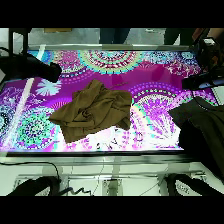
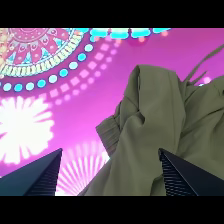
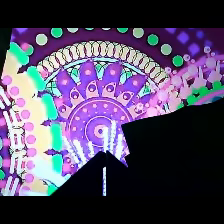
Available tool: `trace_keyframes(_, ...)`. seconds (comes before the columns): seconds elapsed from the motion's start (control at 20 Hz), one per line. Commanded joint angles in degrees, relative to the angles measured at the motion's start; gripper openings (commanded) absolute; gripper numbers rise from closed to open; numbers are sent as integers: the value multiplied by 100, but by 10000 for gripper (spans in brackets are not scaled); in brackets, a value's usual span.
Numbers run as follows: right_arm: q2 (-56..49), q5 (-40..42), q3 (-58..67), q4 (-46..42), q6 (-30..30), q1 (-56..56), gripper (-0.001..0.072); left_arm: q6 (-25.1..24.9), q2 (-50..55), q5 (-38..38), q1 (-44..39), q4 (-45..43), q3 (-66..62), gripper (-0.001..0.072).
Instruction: Fold the clothes and pants, and hang the long-sleeved shirts on hangers.
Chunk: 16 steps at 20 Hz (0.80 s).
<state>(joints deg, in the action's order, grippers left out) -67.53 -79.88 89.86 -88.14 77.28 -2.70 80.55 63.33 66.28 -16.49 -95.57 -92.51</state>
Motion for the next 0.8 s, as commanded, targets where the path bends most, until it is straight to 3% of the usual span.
trace_keyframes(0.0, -2, -2, 0, 0, 0, 0, 35, 0, -4, 0, 4, -2, 2, 708)
trace_keyframes(0.55, -2, 17, 0, 33, 0, 2, 35, 0, -4, 0, 4, 0, 2, 708)
trace_keyframes(0.75, -4, 376, 0, 568, 17, 2, 35, 0, -4, 0, 4, -2, 2, 708)
